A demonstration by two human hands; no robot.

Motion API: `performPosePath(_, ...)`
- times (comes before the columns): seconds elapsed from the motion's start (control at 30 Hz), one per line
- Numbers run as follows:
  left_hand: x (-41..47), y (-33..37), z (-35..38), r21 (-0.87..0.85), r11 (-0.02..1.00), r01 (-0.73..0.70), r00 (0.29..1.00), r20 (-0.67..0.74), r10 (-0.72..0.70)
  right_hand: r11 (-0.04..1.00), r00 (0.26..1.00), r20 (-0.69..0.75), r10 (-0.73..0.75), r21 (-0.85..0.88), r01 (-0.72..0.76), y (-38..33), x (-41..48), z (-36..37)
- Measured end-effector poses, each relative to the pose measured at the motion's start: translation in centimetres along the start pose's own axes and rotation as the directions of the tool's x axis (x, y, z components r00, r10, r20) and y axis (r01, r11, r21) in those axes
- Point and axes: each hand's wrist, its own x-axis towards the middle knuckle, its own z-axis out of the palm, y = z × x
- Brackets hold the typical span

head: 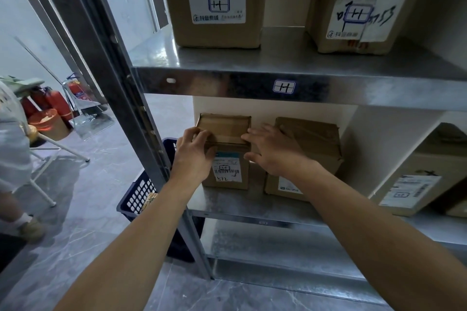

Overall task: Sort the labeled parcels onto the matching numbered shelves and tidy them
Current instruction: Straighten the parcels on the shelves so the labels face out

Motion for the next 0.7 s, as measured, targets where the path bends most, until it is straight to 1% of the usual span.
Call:
performPosePath(0.17,0.1,0.3,-0.2,-0.017,1.0,0.018,1.0,0.012,-0.018,1.0,1.0,0.002,-0.008,0.005,0.008,0.2,-0.3,-0.2)
performPosePath(0.23,-0.1,0.5,-0.4,-0.02,1.0,0.022,1.0,0.009,-0.022,1.0,1.0,-0.03,-0.008,0.009,0.008,0.1,-0.7,-0.3)
performPosePath(0.3,-0.4,0.7,-0.7,-0.02,1.0,0.015,1.0,-0.003,-0.015,1.0,0.995,-0.1,-0.002,0.003,0.002,0.2,-1.2,-0.3)
performPosePath(0.4,-1.0,1.2,-1.3,-0.005,0.996,-0.091,0.995,-0.03,0.091,1.0,0.966,-0.26,0.006,0.012,-0.003,1.0,-2.6,0.1)
performPosePath(0.47,-1.3,1.9,-1.3,-0.016,0.985,-0.174,0.984,-0.046,0.173,1.0,0.913,-0.408,-0.01,-0.018,0.003,1.9,-3.9,0.7)
performPosePath(0.5,-1.3,2.4,-1.3,-0.026,0.979,-0.2,0.979,-0.047,0.199,1.0,0.889,-0.458,0.007,-0.015,-0.015,2.3,-4.4,1.0)
performPosePath(0.6,-1.4,4.7,-0.6,-0.064,0.96,-0.272,0.962,-0.019,0.272,0.99,0.876,-0.462,0.142,0.066,-0.126,3.8,-6.4,0.7)
performPosePath(0.7,-1.1,7.4,0.7,-0.117,0.93,-0.349,0.935,0.025,0.354,0.979,0.86,-0.468,0.203,0.091,-0.182,5.9,-8.4,0.5)
